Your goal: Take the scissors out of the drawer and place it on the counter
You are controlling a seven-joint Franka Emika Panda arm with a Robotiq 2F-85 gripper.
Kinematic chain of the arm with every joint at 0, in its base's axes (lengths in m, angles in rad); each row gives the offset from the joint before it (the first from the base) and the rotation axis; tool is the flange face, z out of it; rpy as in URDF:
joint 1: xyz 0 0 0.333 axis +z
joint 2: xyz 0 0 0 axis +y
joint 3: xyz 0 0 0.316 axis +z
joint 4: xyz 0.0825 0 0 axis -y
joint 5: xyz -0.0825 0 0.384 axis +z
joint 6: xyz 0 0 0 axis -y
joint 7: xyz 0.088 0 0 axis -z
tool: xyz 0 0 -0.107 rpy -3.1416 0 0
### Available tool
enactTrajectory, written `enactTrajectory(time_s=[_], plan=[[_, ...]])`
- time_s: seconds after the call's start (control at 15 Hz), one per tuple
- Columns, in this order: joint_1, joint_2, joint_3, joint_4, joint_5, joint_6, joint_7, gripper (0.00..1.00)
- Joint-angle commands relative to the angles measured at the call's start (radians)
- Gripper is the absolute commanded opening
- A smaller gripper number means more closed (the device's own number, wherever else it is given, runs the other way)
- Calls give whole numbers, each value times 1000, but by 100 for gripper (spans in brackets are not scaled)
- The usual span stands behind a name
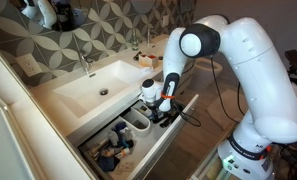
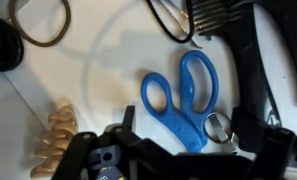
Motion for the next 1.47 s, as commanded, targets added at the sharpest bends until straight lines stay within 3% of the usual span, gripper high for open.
enactTrajectory(time_s=[0.0,0.4,0.53,0.6,0.8,1.4], plan=[[-19,35,1,31,-32,32,-23,66],[-50,35,25,28,-25,26,-78,46],[-53,30,29,21,-28,26,-90,22],[-52,24,29,14,-30,26,-93,21],[-36,-6,13,-12,-40,25,-79,1],[-52,-108,34,-147,-43,28,-83,4]])
